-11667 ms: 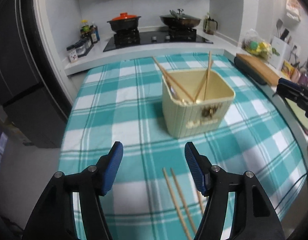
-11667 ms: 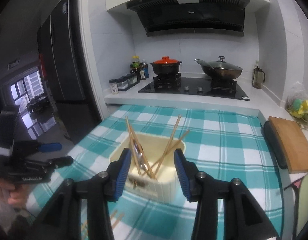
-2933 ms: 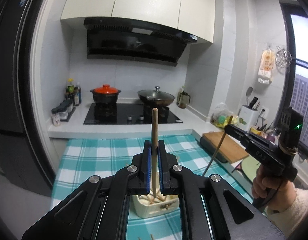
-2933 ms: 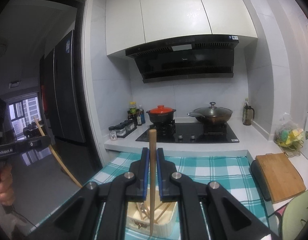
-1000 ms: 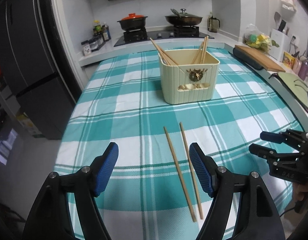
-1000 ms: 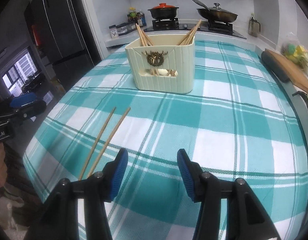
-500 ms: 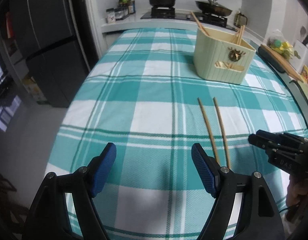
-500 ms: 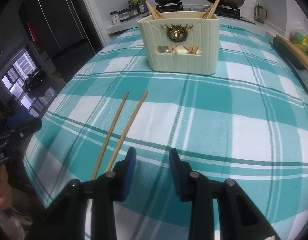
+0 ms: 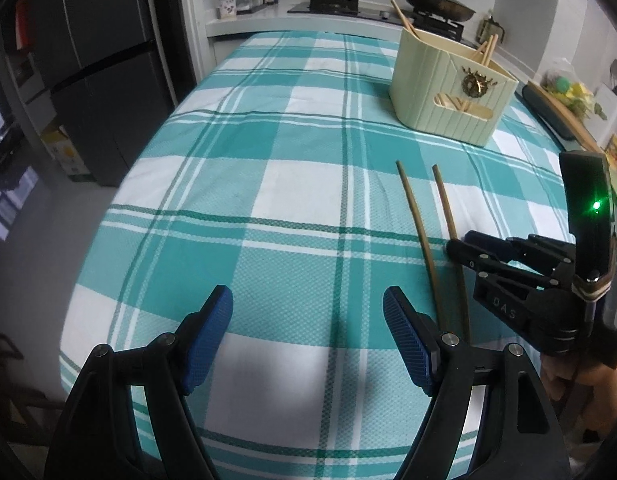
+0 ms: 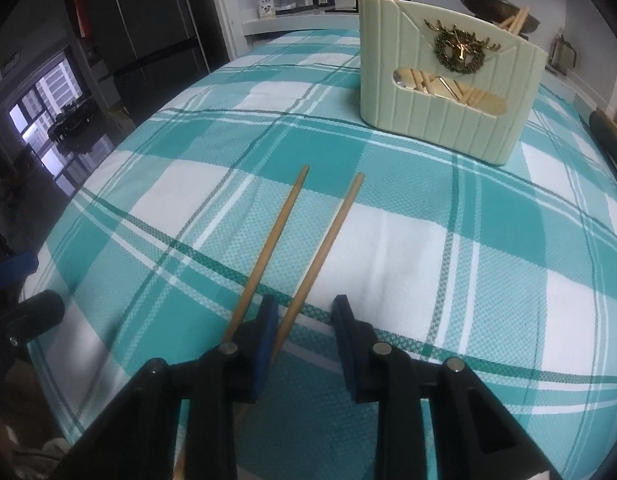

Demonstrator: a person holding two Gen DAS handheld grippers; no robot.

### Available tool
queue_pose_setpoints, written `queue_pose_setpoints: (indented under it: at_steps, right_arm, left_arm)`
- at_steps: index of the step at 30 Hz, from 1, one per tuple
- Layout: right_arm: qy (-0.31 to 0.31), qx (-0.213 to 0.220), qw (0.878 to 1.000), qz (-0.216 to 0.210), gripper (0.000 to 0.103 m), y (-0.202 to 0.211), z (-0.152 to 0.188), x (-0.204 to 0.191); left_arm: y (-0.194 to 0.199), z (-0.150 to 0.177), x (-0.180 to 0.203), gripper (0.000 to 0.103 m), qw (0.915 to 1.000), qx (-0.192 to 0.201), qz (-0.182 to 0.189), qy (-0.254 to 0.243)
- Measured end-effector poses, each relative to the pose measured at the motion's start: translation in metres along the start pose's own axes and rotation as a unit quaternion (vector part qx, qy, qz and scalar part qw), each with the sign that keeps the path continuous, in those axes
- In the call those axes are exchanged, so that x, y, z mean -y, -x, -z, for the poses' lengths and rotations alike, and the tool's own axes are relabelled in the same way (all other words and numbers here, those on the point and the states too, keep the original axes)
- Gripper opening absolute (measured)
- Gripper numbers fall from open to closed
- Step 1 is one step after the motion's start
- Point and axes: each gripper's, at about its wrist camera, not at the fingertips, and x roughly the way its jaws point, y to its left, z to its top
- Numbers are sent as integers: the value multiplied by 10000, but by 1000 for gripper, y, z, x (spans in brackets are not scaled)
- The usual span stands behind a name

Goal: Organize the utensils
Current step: 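Lower right tool and close on a chopstick while left tool approaches the other, then close left tool on the last chopstick while right tool lifts its chopstick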

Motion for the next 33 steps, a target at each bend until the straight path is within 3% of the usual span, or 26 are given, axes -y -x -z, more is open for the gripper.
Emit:
queue_pose_setpoints:
  at_steps: [2, 9, 19, 24, 28, 33]
  right_arm:
    - [157, 16, 9997, 198, 12, 3, 3, -2]
    - [-213, 116, 9975, 662, 9, 29, 23, 32]
    - [-1022, -209, 9863, 1280, 6, 67, 80, 113]
    - [-1301, -297, 9852, 1072, 11, 78, 92, 137]
    - [-1398, -358, 9866, 758, 31, 83, 87, 149]
    - [-1251, -484, 9894, 550, 31, 87, 74, 157]
  left_arm:
    - [1, 2, 5, 79, 10000, 18, 38, -47]
    - [-3, 7, 2, 79, 9999, -64, 37, -88]
    - [-21, 5, 9, 79, 9989, -337, 338, 27]
    - [-28, -8, 23, 79, 9966, -448, 670, -142]
    - [-40, -30, 28, 79, 9918, -700, 1064, -97]
    - [-55, -54, 51, 79, 9907, -758, 1087, -313]
